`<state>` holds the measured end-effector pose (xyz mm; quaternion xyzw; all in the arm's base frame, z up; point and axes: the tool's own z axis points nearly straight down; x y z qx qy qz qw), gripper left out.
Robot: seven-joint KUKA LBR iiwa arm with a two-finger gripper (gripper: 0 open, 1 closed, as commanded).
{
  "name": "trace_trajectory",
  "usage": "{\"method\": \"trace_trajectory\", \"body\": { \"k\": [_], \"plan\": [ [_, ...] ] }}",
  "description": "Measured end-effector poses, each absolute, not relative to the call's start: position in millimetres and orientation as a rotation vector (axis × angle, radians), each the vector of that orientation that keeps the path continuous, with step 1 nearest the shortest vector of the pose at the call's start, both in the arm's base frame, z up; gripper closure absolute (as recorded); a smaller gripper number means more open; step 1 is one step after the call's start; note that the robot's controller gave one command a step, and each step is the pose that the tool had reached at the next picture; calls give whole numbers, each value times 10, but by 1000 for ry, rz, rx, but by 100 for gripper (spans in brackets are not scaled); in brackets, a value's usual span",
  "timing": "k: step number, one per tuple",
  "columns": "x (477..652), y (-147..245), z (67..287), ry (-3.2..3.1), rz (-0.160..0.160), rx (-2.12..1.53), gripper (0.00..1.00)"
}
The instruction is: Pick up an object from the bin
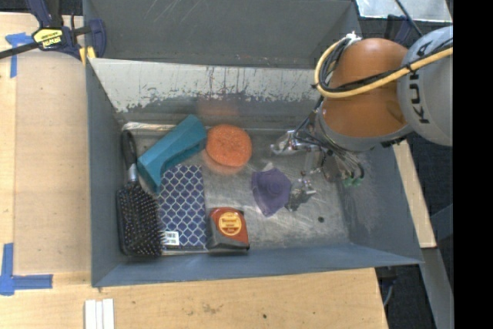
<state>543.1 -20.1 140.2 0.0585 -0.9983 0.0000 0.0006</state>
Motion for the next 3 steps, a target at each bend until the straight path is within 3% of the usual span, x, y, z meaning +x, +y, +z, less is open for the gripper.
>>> {"method": "trace_trajectory", "body": {
  "k": [1, 2, 3],
  "plan": [
    [5407, -156, 1566, -3142, 0, 163, 0],
    [5354, -179, 786, -3166, -1, -115, 0],
    [5358, -168, 890, -3160, -2, -105, 100]
  ]
}}
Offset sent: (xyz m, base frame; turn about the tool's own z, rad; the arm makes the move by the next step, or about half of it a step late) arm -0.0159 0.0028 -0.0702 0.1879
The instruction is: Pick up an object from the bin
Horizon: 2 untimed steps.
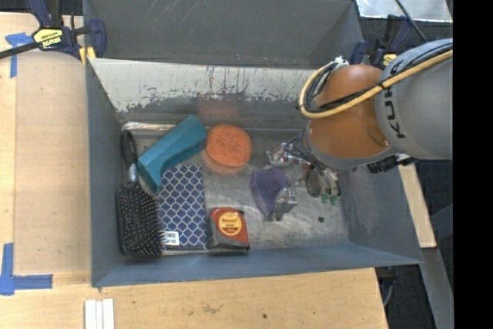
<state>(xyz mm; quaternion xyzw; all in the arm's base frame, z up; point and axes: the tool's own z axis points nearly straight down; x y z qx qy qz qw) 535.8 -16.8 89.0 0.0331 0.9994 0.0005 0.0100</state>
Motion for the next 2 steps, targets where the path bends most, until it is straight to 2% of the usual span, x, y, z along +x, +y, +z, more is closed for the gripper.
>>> {"method": "trace_trajectory", "body": {
  "k": [2],
  "plan": [
    [5350, -167, 925, 3122, 2, 103, 100]
  ]
}}
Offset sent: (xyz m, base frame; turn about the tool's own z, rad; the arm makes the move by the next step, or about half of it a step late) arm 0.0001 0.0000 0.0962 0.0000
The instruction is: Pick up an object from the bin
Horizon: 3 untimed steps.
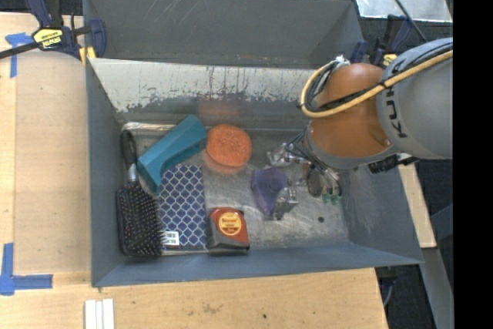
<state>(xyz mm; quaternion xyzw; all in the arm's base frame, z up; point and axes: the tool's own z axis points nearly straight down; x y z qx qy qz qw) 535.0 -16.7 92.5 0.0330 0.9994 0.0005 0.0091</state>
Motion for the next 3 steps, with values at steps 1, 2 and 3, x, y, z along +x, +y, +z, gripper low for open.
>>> {"method": "trace_trajectory", "body": {
  "k": [1, 2, 3],
  "plan": [
    [5326, -168, 1110, 3137, 1, 102, 100],
    [5332, -172, 1290, 3136, 1, 103, 100],
    [5323, -174, 1436, 3140, 0, 102, 100]
  ]
}}
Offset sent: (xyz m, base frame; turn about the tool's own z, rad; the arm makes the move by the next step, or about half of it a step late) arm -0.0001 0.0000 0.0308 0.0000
